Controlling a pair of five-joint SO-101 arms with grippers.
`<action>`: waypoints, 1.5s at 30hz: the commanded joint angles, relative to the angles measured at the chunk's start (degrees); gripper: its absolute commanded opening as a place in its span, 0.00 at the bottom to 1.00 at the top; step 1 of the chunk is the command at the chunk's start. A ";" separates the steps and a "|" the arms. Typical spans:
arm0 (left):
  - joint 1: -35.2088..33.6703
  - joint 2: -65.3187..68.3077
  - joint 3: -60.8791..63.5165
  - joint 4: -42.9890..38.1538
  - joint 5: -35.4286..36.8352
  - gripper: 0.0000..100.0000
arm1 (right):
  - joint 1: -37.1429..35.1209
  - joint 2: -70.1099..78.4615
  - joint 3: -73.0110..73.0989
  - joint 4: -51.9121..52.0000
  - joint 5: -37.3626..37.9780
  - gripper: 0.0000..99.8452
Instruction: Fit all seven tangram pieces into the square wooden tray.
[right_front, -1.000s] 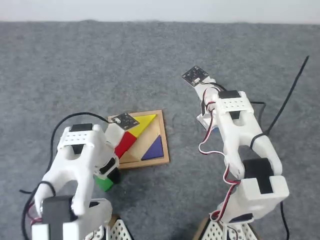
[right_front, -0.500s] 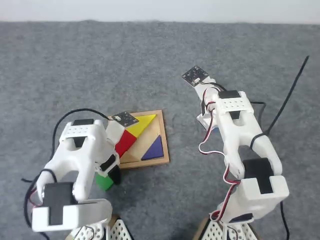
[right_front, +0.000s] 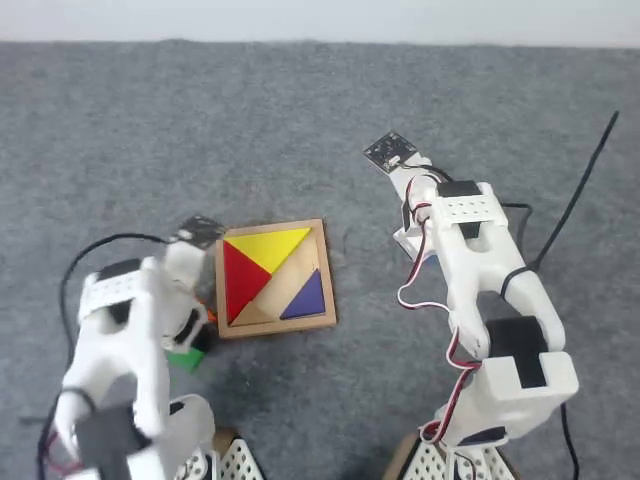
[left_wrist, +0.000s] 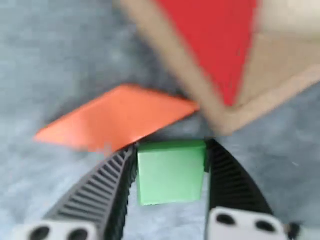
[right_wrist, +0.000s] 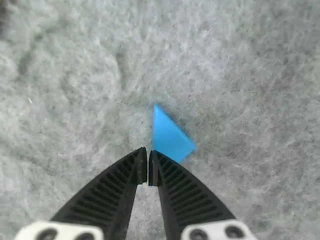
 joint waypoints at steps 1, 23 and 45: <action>-5.10 -10.20 0.13 -0.79 0.53 0.20 | 0.84 -3.74 -0.35 0.22 -0.18 0.03; -14.86 -18.20 -11.65 19.43 10.73 0.21 | 0.84 -3.74 -0.26 0.31 -0.26 0.03; -10.73 -17.85 0.31 7.47 0.70 0.24 | 0.84 -3.74 1.58 -2.95 -0.18 0.03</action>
